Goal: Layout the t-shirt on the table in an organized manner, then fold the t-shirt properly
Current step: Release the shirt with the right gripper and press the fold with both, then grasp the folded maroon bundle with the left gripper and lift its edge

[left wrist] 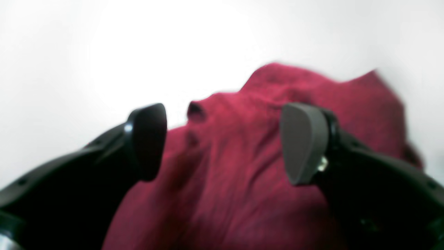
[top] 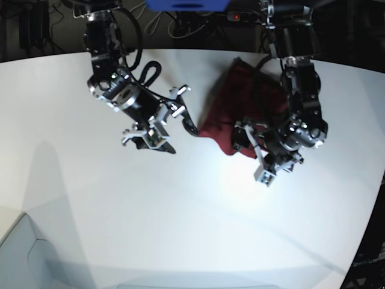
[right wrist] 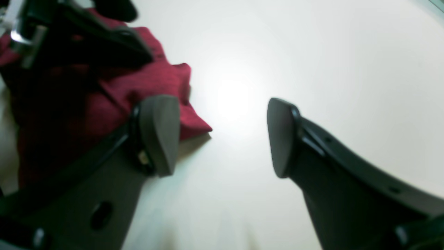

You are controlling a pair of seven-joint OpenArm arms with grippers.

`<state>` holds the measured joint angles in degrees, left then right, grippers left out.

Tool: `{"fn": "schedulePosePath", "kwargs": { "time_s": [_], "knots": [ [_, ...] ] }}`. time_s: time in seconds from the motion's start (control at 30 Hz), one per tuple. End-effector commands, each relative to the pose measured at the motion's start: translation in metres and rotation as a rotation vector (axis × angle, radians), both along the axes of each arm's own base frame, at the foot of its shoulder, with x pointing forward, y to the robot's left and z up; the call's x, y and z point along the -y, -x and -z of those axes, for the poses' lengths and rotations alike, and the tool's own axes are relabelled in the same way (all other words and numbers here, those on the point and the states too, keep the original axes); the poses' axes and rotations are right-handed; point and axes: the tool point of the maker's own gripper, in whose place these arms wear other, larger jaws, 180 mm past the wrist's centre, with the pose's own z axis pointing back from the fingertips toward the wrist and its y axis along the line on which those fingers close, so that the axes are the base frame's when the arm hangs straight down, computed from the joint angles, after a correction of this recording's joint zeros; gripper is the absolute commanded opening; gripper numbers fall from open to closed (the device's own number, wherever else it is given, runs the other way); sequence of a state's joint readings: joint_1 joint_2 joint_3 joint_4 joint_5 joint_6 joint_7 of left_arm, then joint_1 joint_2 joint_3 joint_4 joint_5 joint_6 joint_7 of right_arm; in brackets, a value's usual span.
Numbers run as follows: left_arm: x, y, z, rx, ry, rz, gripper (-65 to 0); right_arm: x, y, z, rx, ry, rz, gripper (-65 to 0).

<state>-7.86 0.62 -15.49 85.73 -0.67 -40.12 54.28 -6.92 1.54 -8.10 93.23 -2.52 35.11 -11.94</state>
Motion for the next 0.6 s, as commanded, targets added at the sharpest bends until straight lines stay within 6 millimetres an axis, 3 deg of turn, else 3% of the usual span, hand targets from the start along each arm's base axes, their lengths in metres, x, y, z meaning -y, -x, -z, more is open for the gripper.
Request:
{"fn": "schedulePosePath", "kwargs": {
  "time_s": [0.0, 0.17, 0.23, 0.5, 0.53, 0.57],
  "knots": [
    [0.007, -0.010, -0.011, 0.045, 0.030, 0.001, -15.5, 0.000, -0.003, -0.014, 0.041, -0.032, -0.001, -25.4],
    [0.011, -0.008, 0.000, 0.023, 0.054, 0.001, -16.4, 0.000, 0.002, -0.010, 0.028, -0.032, -0.001, -25.4],
    [0.011, -0.008, 0.001, 0.020, 0.054, 0.001, -20.2, 0.000, 0.002, -0.010, 0.028, -0.032, -0.001, -25.4],
    [0.010, -0.012, -0.006, 0.038, 0.054, 0.000, -60.3, -0.001, 0.002, -0.009, 0.026, -0.034, 0.000, -25.4],
    [0.010, -0.015, -0.009, 0.047, 0.054, -0.001, -64.7, -0.001, 0.002, -0.009, 0.026, -0.034, 0.000, -25.4],
    [0.006, -0.017, -0.010, 0.049, 0.054, -0.013, -65.0, -0.001, 0.002, -0.009, 0.025, -0.033, 0.000, -25.4]
  ]
}}
